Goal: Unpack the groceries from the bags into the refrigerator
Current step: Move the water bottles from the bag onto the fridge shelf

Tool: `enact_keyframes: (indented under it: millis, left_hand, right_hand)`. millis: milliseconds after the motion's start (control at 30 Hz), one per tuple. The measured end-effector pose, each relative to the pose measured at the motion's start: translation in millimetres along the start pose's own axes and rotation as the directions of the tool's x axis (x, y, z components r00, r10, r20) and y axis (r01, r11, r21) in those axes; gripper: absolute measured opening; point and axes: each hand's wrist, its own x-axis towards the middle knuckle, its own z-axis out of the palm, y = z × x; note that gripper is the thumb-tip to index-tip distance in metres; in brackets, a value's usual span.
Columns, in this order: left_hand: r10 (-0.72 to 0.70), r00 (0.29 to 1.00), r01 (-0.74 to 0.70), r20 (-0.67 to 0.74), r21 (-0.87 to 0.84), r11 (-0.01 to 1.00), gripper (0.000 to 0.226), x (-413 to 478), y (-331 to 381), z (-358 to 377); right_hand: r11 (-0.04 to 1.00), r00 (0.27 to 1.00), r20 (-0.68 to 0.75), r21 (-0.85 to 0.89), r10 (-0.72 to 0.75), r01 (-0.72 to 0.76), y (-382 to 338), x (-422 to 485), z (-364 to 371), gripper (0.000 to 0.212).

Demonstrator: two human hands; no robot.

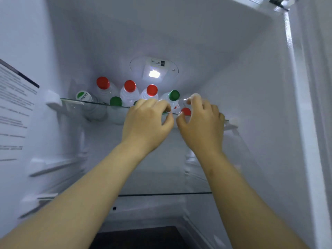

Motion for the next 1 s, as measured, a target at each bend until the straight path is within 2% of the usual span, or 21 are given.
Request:
enact_keyframes:
  millis: [67, 167, 400, 533, 733, 900, 1000]
  left_hand:
    - [0.013, 0.998, -0.014, -0.058, -0.018, 1.000, 0.033, -20.2, 7.0, -5.3]
    - [-0.021, 0.999, 0.019, -0.042, -0.046, 0.999, 0.032, -52.7, 17.3, -10.3]
    - [-0.056, 0.986, 0.060, 0.156, -0.020, 0.998, 0.035, -124.0, 34.4, -19.2]
    - [-0.122, 0.959, 0.138, 0.256, -0.045, 0.989, 0.036, -163.8, 46.9, -28.9]
    - [-0.134, 0.908, 0.219, 0.397, -0.178, 0.959, 0.034, -223.2, 81.8, -40.2]
    - [-0.128, 0.858, 0.269, 0.498, -0.223, 0.937, 0.036, -267.8, 112.8, -46.4]
    - [-0.071, 0.814, 0.285, 0.576, -0.290, 0.914, 0.036, -295.4, 141.0, -50.2]
  right_hand:
    - [1.000, 1.000, 0.011, 0.006, -0.007, 0.007, -2.2, -23.5, -10.7, 0.032]
    - [0.999, 0.989, 0.145, -0.013, 0.041, -0.039, -2.3, -59.2, -28.0, 0.036]
    - [0.998, 0.967, 0.253, -0.069, 0.032, -0.015, 0.5, -135.3, -52.4, 0.031]
    - [0.995, 0.958, 0.281, -0.096, 0.047, -0.021, 4.3, -173.9, -71.0, 0.030]
    - [0.990, 0.923, 0.373, -0.136, 0.095, -0.047, 6.4, -233.9, -112.2, 0.034]
    - [0.964, 0.871, 0.449, -0.250, 0.201, -0.094, 11.2, -281.8, -159.6, 0.037]
    - [0.936, 0.822, 0.485, -0.317, 0.299, -0.154, 15.8, -313.8, -195.7, 0.037]
